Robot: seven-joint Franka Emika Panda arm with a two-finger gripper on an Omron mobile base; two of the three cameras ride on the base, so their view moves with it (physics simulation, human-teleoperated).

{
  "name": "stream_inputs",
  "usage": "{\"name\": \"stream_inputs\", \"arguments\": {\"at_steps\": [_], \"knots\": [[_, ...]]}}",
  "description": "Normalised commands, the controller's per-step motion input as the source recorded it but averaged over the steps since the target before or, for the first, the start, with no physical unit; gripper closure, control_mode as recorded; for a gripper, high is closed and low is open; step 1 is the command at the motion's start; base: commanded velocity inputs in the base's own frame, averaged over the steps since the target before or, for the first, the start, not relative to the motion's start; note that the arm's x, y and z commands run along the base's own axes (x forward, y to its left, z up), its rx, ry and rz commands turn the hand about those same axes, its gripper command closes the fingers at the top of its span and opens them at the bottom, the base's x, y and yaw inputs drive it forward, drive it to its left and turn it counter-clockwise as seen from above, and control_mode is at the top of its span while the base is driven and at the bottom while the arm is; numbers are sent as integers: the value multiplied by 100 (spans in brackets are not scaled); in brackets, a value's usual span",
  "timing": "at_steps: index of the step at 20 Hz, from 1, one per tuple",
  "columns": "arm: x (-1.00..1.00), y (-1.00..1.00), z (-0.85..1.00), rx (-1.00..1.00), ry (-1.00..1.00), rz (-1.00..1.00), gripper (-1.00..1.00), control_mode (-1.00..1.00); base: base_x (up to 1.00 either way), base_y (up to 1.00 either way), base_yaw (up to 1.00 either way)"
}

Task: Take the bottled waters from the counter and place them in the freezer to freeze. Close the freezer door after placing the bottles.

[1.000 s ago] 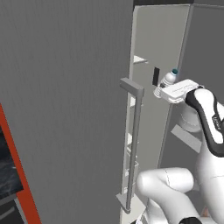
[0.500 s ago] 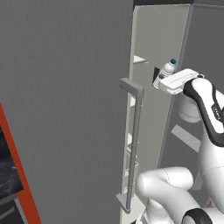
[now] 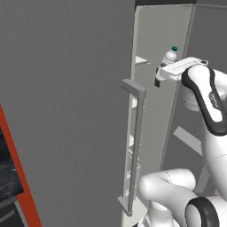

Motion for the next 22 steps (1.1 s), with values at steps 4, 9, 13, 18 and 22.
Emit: {"name": "stream_inputs", "arguments": {"at_steps": [4, 9, 13, 18, 22], "knots": [[13, 1, 3, 0, -1, 0, 100, -100, 0, 0, 0], [35, 6, 38, 0, 6, 0, 100, -100, 0, 0, 0], [45, 0, 30, 0, 17, 0, 100, -100, 0, 0, 0], [50, 0, 21, 0, 16, 0, 100, -100, 0, 0, 0], [54, 0, 3, -1, 11, 0, 100, -100, 0, 0, 0]]}}
